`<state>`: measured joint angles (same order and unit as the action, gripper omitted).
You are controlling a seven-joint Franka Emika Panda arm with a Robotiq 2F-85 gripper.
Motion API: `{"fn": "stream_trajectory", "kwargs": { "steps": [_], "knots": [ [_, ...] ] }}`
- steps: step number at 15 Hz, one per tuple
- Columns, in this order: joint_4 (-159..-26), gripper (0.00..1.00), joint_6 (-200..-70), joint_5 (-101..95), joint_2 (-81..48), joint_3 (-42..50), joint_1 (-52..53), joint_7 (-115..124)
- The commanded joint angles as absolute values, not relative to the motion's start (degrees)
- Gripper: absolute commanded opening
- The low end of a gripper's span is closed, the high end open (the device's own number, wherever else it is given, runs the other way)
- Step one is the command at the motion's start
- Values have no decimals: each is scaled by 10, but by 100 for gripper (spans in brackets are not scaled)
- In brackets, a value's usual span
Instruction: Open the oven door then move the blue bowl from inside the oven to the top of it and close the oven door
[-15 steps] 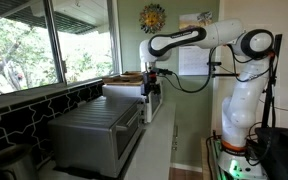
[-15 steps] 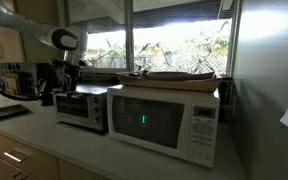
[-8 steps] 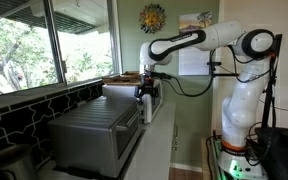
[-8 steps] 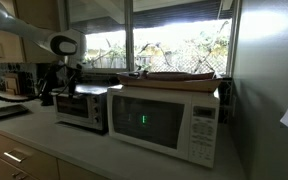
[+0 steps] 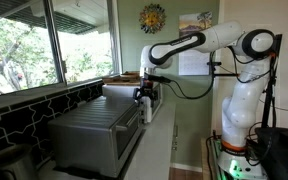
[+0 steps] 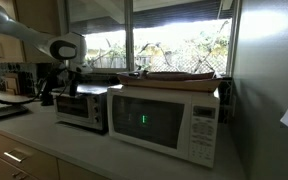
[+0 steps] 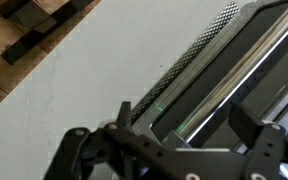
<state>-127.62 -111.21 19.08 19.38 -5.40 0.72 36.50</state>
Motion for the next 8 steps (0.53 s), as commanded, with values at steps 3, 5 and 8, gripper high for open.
{"fn": "stream_trajectory", "kwargs": {
  "steps": [3,5,8],
  "knots": [
    [-1304,100,-1115,197,210,-55,7,365],
    [-1304,100,-1109,195,210,-55,7,363],
    [-1304,100,-1090,185,208,-53,4,360]
  ]
}}
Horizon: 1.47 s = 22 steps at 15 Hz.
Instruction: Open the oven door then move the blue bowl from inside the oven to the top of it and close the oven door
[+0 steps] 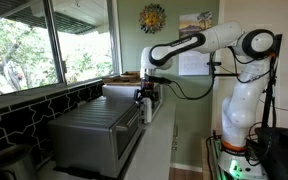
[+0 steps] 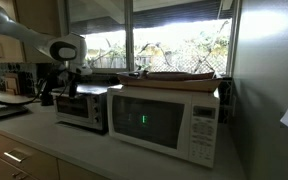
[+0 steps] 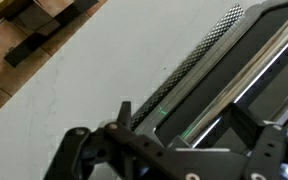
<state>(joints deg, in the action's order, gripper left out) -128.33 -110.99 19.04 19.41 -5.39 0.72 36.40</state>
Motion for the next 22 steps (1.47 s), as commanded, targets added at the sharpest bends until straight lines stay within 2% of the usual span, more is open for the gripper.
{"fn": "stream_trajectory", "kwargs": {
  "steps": [1,7,22],
  "knots": [
    [-1306,100,-1081,182,207,-52,2,361],
    [-1324,100,-1017,164,212,-48,-8,355],
    [-1412,100,-996,158,252,-44,-34,332]
  ]
}}
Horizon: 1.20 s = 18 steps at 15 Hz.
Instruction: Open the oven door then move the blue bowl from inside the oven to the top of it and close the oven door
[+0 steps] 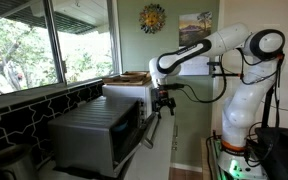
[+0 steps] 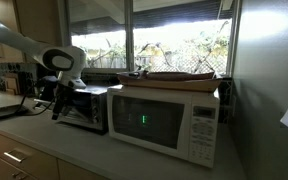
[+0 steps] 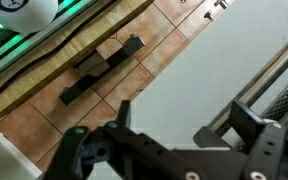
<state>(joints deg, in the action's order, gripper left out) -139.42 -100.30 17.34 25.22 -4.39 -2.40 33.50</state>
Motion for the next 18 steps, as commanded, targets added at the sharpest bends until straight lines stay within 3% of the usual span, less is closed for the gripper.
{"fn": "stream_trajectory", "kwargs": {
  "steps": [1,18],
  "knots": [
    [-1414,100,-993,155,250,-44,-35,333],
    [-1420,100,-959,129,198,-48,-32,339]
  ]
}}
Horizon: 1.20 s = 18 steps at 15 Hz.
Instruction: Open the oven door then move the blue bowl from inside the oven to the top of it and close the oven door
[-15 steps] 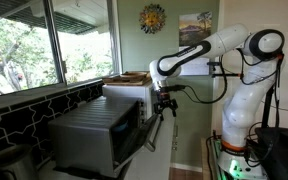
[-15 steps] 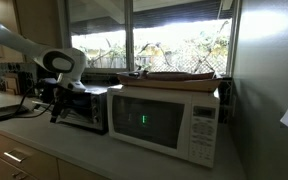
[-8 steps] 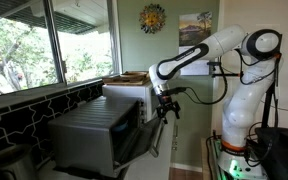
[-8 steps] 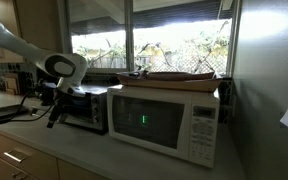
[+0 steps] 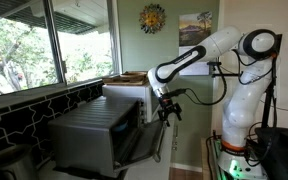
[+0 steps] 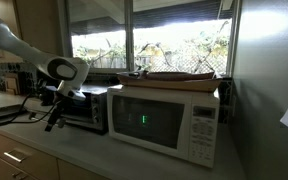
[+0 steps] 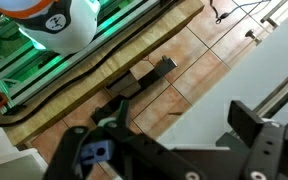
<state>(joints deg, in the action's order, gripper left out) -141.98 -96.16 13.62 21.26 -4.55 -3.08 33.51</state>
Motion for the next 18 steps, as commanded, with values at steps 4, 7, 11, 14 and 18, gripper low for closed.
{"fn": "stream_trajectory", "kwargs": {
  "steps": [4,7,11,14,18],
  "knots": [
    [-1424,100,-954,126,186,-47,-32,341],
    [-1425,100,-954,125,175,-45,-32,343],
    [-1423,100,-958,133,170,-42,-31,341],
    [-1418,100,-971,156,185,-36,-29,333],
    [-1405,100,-984,173,184,-39,-29,336]
  ]
}}
